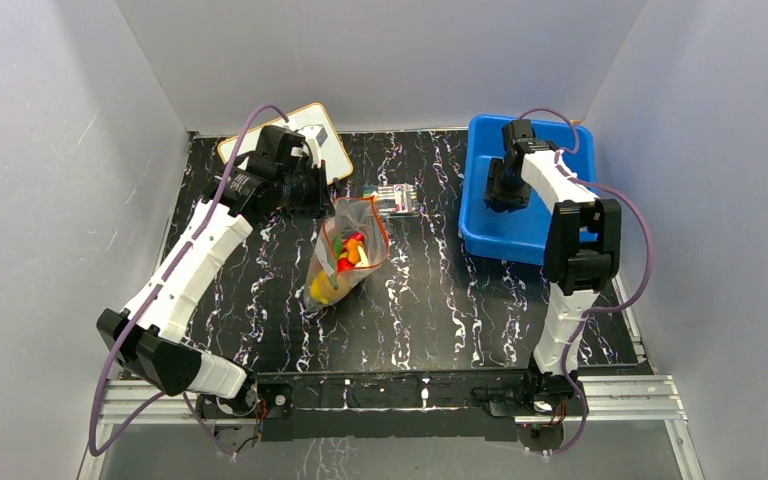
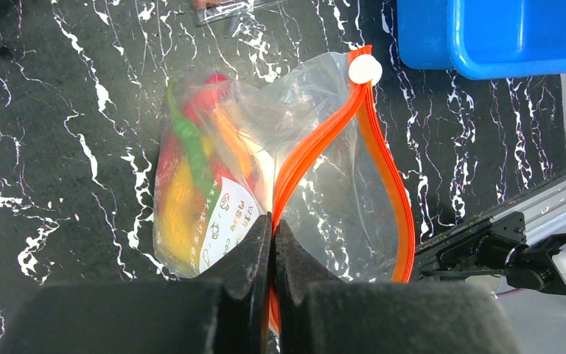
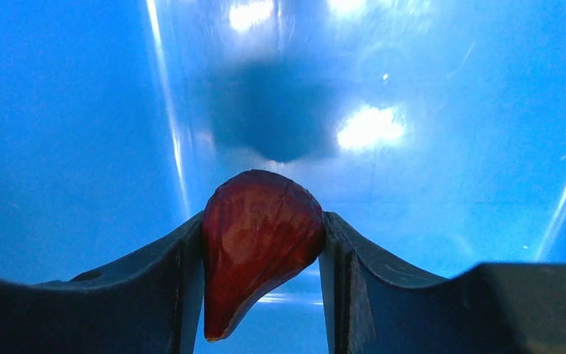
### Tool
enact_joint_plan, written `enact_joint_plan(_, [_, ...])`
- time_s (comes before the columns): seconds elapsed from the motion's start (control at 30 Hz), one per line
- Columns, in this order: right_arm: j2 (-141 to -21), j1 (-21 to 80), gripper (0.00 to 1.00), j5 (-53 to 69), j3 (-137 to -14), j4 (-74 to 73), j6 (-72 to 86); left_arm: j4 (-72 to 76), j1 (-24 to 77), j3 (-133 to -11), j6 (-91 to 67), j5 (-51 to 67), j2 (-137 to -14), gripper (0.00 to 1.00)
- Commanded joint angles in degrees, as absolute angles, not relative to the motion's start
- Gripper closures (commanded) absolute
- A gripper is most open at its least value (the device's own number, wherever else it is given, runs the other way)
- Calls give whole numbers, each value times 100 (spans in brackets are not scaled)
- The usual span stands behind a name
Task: Place the food in the zip-top bag and seal the zipper
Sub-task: Pick up the fake vegetable from the bin, then place the fake vegetable in the zipper food storage bag.
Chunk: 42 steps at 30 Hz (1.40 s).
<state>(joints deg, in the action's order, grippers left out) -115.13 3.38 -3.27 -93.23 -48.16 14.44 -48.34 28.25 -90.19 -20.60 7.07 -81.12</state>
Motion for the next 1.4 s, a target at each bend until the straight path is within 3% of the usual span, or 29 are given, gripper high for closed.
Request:
enact_joint_plan(0.0, [-11587, 288, 62, -406, -9695, -4618, 1411, -4770, 2821, -9205, -2083, 826, -8005, 100])
enact_joint_plan(0.53, [-10772, 374, 63, -195, -10287, -5151, 1321, -4496, 2821, -9271, -1973, 933, -8004, 100])
enact_joint_plan(0.73, [-10255, 1072, 62, -94, -10443, -5467, 1480, -4405, 2821, -9139, -2080, 1184, -7996, 100])
enact_joint_plan(1.0, [-9130, 2086, 62, 765, -9886, -4495, 1948, -4131, 2821, -8806, -2244, 1242, -7585, 100])
enact_joint_plan(1.37, [-7801, 2733, 59, 1663, -8710, -3621, 2169, -3267, 2821, -7982, -2519, 1418, -6884, 100])
